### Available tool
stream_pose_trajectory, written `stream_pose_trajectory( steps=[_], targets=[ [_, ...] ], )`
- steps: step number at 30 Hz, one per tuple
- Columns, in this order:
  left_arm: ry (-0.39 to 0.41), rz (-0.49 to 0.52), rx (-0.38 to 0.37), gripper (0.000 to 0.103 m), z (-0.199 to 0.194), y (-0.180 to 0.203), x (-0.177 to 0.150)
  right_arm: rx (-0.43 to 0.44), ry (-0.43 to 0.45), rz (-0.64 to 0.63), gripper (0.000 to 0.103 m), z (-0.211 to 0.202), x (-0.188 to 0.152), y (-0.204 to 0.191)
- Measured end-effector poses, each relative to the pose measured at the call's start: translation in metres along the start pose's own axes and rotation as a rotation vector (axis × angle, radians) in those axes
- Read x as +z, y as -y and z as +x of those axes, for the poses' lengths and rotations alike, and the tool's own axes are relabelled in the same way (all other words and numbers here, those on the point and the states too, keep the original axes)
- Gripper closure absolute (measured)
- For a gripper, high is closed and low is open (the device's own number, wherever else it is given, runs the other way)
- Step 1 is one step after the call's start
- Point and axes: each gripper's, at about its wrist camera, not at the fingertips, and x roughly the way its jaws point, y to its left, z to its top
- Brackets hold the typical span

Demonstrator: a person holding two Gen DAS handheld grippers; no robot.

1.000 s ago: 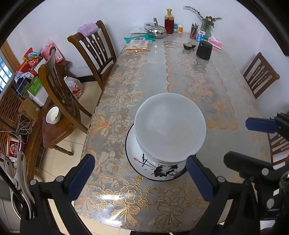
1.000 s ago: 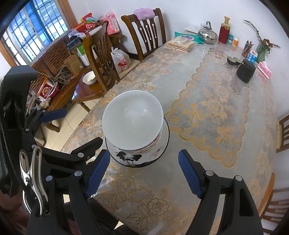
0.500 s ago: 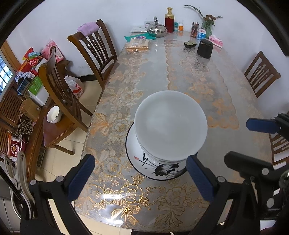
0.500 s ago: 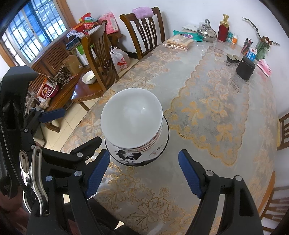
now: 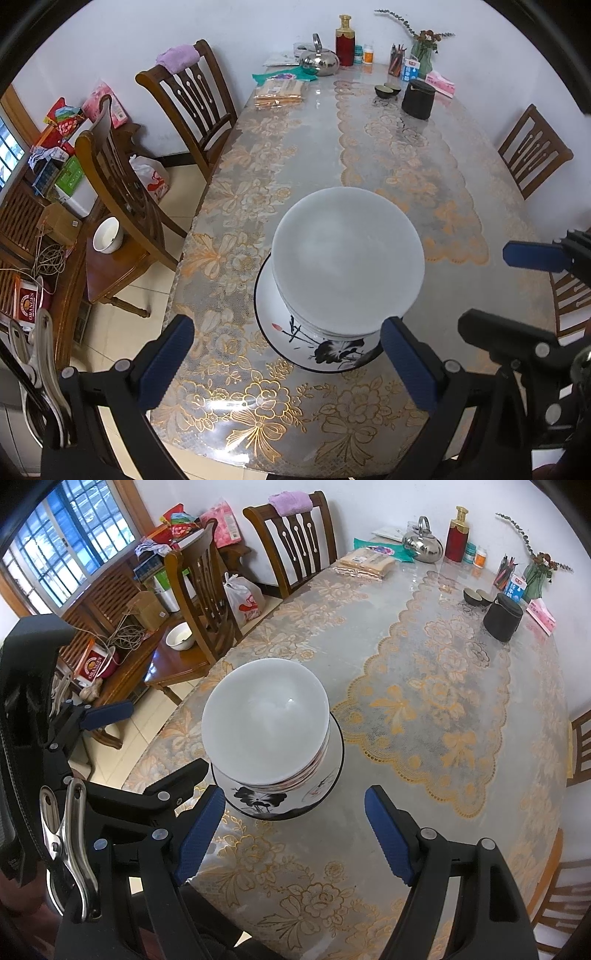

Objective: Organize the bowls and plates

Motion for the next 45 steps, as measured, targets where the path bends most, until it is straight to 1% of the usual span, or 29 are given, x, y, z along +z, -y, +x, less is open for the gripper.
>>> stream_pose_trajectory(
  steps=[15,35,42,45],
  targets=[
    [-0.01,-0.004,0.004,0.0,0.002,0.0,-0.001,-0.004,-0.003,-0.005,0.023,0.001,0.003,-0.001],
    [-0.004,0.008,0.008,0.0,-0.003,0.003,-0.006,-0.001,-0.011,-0.001,0.023,-0.001,0.001,-0.004],
    [-0.006,0.012,0.003,0.0,-0.004,0.002,-0.01,-0.015,0.001,-0.012,0.023,-0.004,-0.004,-0.008],
    [0.014,0.009,0.011,0.0,-0.008,0.001,-0.013,-0.018,0.014,-0.016,0.023,-0.008,-0.006,-0.011]
  ],
)
